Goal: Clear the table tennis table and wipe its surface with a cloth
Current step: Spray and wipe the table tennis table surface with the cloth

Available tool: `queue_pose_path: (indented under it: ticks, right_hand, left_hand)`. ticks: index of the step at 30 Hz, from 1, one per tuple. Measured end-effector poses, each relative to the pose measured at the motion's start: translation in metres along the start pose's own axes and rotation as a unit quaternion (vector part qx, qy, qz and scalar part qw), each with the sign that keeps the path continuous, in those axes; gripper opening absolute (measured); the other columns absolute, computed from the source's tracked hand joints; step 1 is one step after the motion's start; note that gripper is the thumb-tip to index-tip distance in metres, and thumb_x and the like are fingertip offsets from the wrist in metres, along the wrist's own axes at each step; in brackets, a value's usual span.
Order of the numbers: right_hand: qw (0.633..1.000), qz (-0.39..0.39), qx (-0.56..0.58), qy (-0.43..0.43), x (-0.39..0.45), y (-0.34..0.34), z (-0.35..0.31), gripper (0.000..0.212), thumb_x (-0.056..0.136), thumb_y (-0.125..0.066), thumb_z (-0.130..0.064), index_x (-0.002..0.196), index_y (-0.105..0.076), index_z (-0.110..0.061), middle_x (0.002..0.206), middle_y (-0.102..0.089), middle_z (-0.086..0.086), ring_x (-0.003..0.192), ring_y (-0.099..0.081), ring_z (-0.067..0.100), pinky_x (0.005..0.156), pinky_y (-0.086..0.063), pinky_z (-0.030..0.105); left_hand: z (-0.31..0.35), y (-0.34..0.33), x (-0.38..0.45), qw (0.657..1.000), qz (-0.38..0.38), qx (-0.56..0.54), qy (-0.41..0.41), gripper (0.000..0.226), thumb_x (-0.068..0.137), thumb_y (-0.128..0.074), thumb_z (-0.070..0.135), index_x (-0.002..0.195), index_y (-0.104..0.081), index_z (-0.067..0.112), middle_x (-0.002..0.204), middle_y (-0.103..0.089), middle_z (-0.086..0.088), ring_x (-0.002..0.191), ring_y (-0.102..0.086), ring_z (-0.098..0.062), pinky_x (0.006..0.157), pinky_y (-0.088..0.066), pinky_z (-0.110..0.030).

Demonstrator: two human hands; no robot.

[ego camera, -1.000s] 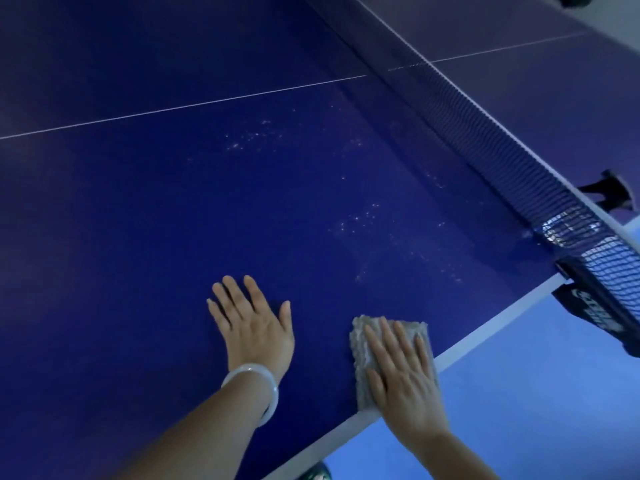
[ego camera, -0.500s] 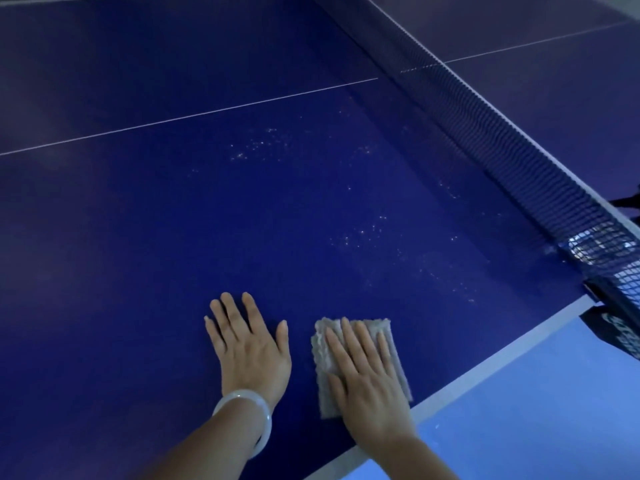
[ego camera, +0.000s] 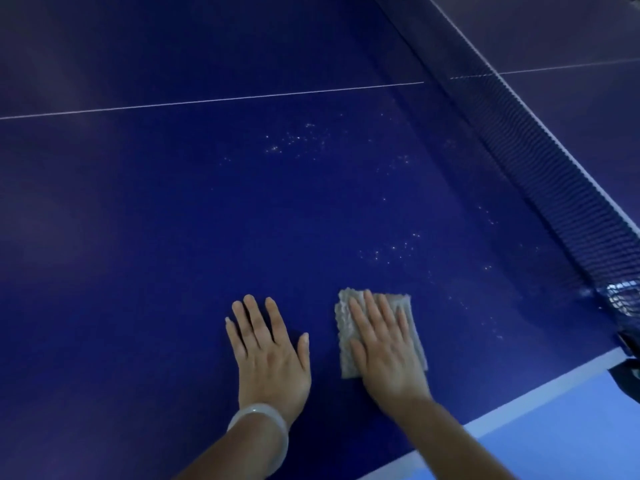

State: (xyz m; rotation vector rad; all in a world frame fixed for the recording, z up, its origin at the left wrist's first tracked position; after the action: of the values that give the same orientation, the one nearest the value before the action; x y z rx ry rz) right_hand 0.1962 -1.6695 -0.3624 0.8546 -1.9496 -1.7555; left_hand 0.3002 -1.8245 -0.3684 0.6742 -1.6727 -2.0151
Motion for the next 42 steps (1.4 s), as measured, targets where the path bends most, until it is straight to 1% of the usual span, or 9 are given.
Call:
queue_pose_path:
  ticks: [6,16,18,21,23,26,33,39,42]
  right_hand:
    - [0.947,0.021,0.058,-0.314,0.021,0.008,0.069,0.054,0.101,-0.004,-0.043,0.151,0.014,-0.034,0.164,0.009,-0.004,0.149,0.013,0.013,0.122,0.007,0.042]
    - [0.995,0.001,-0.058,0.084,0.078,0.003,-0.003,0.057,0.104,-0.019,-0.037,0.156,0.001,-0.022,0.164,0.001,0.000,0.151,0.005,0.019,0.122,-0.003,0.047]
    - [0.995,0.000,-0.091,0.047,0.106,0.013,0.034,0.063,0.103,-0.029,-0.032,0.154,0.006,-0.020,0.164,-0.006,0.005,0.151,-0.002,0.025,0.119,-0.010,0.054]
    - [0.973,0.013,0.013,-0.229,0.121,0.031,0.104,0.058,0.103,-0.017,-0.038,0.156,0.007,-0.028,0.165,0.000,0.002,0.151,0.002,0.021,0.120,-0.002,0.053]
    - [0.949,0.006,0.055,-0.311,0.116,0.032,0.109,0.058,0.102,-0.010,-0.043,0.156,0.006,-0.028,0.165,0.005,0.001,0.151,0.007,0.021,0.120,0.005,0.052]
    - [0.966,0.011,0.008,-0.259,0.112,0.018,0.055,0.059,0.103,-0.012,-0.038,0.156,0.008,-0.023,0.164,0.007,0.006,0.151,0.008,0.025,0.120,0.004,0.053]
    - [0.986,-0.021,-0.047,0.159,0.136,0.004,-0.037,0.059,0.100,-0.005,-0.045,0.153,0.014,-0.027,0.163,0.012,-0.001,0.150,0.014,0.019,0.121,0.010,0.048]
    - [0.988,-0.019,0.030,-0.152,0.137,0.026,0.082,0.058,0.102,-0.008,-0.046,0.155,0.008,-0.029,0.164,0.005,0.000,0.151,0.008,0.019,0.121,0.004,0.052]
    - [0.992,0.023,0.011,-0.123,0.083,0.019,0.062,0.058,0.103,-0.011,-0.042,0.156,0.003,-0.025,0.164,-0.002,0.005,0.151,0.001,0.023,0.121,0.000,0.052]
  left_hand:
    - [-0.002,-0.003,0.001,1.000,-0.003,-0.016,-0.007,0.075,0.097,-0.020,0.049,0.148,-0.024,-0.007,0.154,-0.012,-0.036,0.146,-0.004,-0.049,0.115,-0.015,-0.064]
    - [-0.003,-0.002,0.000,1.000,-0.012,-0.014,-0.004,0.076,0.096,-0.024,0.049,0.147,-0.025,-0.007,0.156,-0.008,-0.034,0.147,-0.003,-0.046,0.116,-0.016,-0.063]
    - [-0.002,-0.002,0.001,1.000,-0.015,-0.010,-0.003,0.075,0.096,-0.023,0.049,0.147,-0.025,-0.006,0.155,-0.010,-0.034,0.147,-0.003,-0.046,0.116,-0.016,-0.062]
    - [-0.003,-0.002,0.000,1.000,-0.011,-0.005,0.004,0.075,0.097,-0.021,0.050,0.147,-0.025,-0.006,0.156,-0.011,-0.033,0.147,-0.003,-0.045,0.116,-0.016,-0.062]
    - [-0.002,-0.001,0.000,1.000,-0.011,0.001,0.010,0.075,0.097,-0.022,0.051,0.148,-0.025,-0.005,0.156,-0.011,-0.032,0.148,-0.003,-0.044,0.117,-0.016,-0.061]
    - [0.000,0.001,-0.001,1.000,-0.007,0.011,0.014,0.075,0.097,-0.021,0.051,0.149,-0.024,-0.003,0.157,-0.010,-0.031,0.148,-0.003,-0.043,0.117,-0.016,-0.060]
    - [0.001,0.003,-0.002,0.999,-0.003,0.031,0.034,0.074,0.098,-0.013,0.054,0.151,-0.021,0.002,0.159,-0.008,-0.026,0.149,0.002,-0.037,0.119,-0.013,-0.056]
    - [-0.001,-0.004,-0.001,0.998,-0.001,0.038,0.039,0.075,0.098,-0.007,0.057,0.154,-0.012,0.007,0.161,-0.001,-0.021,0.149,0.010,-0.034,0.121,-0.005,-0.053]
    - [0.000,-0.004,-0.001,0.998,-0.001,0.040,0.040,0.077,0.097,-0.008,0.057,0.154,-0.013,0.007,0.161,-0.002,-0.022,0.149,0.008,-0.034,0.121,-0.007,-0.053]
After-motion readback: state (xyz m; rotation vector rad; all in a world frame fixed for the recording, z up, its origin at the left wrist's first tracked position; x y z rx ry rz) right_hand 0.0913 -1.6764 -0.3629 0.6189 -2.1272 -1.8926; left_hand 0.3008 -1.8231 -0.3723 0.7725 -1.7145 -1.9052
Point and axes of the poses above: each hand's wrist, its own x-axis towards the middle knuckle, its own y-axis out of the back of the hand, z = x × y, the point moved 4 cm from there along x, towards the middle knuckle
